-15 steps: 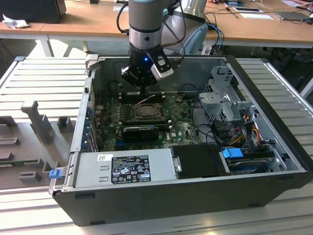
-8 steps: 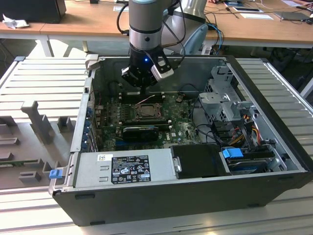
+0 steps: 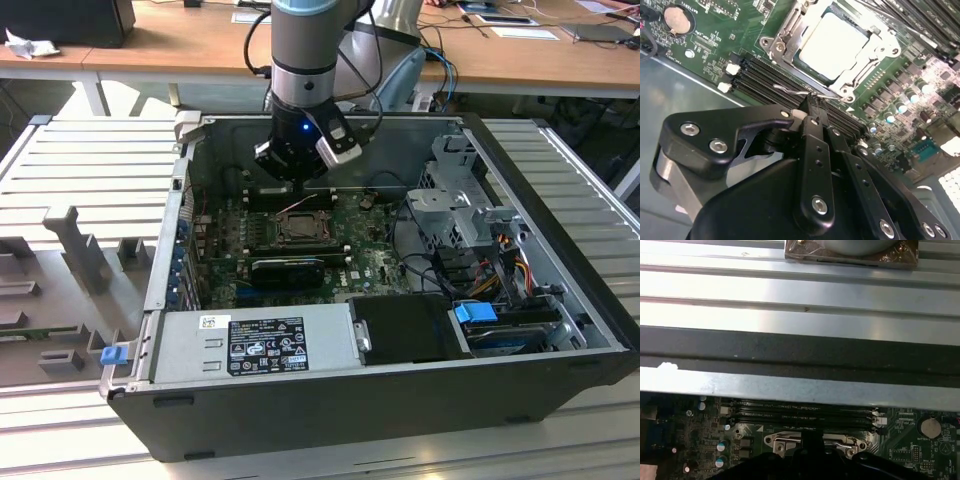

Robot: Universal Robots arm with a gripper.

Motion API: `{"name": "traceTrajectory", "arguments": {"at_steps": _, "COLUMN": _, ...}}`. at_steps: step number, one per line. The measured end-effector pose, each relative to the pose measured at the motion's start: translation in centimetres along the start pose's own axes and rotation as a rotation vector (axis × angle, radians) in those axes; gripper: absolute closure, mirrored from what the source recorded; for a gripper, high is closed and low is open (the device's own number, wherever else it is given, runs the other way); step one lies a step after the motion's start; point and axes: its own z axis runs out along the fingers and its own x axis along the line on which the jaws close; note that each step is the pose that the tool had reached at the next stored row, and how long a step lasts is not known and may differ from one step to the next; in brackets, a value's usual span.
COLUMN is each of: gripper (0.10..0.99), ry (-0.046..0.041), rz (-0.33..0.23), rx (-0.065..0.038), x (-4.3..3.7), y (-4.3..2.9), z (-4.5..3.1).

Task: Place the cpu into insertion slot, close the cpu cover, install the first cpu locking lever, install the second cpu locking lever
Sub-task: 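Install the first cpu locking lever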

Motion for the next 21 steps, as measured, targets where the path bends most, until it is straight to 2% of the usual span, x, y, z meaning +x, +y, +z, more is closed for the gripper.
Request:
{"name": "traceTrajectory", "arguments": {"at_steps": 5, "gripper": 0.980, "ry": 0.0003, "rz": -0.003, "rx": 0.000, "x": -0.55, "y": 0.25, "z": 0.68}}
{"name": "traceTrajectory", "arguments": {"at_steps": 8, "gripper": 0.980, "ry": -0.0009, "rz": 0.009, "rx": 0.000, "x": -1.19, "y": 0.33, "z": 1.02}}
{"name": "traceTrajectory", "arguments": {"at_steps": 21, "gripper": 0.980, "ry": -0.0009, "rz": 0.009, "rx": 0.000, "x": -2.21, "y": 0.21, "z": 2.38}}
